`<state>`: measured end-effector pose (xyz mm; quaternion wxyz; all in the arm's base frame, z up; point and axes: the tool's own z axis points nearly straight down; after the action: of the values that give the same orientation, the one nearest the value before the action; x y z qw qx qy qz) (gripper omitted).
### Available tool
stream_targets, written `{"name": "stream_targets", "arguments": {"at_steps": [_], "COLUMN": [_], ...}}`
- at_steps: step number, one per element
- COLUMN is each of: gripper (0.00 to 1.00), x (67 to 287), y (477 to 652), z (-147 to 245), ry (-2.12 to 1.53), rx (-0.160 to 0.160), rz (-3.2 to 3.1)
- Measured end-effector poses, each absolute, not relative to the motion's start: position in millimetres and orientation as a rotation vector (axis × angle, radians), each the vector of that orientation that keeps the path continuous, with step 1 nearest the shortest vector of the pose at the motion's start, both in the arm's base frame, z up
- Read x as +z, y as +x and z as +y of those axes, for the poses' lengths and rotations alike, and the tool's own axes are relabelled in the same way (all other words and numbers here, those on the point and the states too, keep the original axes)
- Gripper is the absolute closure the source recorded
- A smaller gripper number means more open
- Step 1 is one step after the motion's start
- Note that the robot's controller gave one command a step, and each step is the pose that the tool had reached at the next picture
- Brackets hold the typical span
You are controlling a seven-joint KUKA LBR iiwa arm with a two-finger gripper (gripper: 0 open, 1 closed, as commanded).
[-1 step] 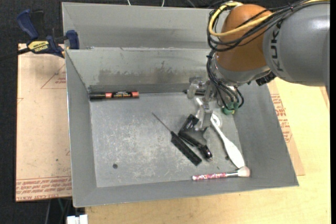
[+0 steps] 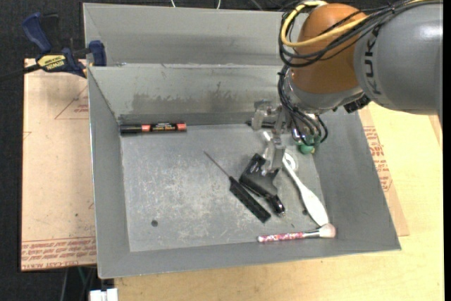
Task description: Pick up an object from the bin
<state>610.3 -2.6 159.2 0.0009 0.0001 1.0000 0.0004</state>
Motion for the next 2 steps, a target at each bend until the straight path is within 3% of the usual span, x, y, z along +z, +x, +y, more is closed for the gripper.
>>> {"name": "stream_targets", "arguments": {"at_steps": [1, 2], "gripper": [0.0, 0.0], "x": [74.4, 111.4], "y": [635.3, 643.0], "z": [-48.9, -54.0], "ry": [0.623, 0.192], "rx": [0.008, 0.003], "rz": [3.083, 3.128]}}
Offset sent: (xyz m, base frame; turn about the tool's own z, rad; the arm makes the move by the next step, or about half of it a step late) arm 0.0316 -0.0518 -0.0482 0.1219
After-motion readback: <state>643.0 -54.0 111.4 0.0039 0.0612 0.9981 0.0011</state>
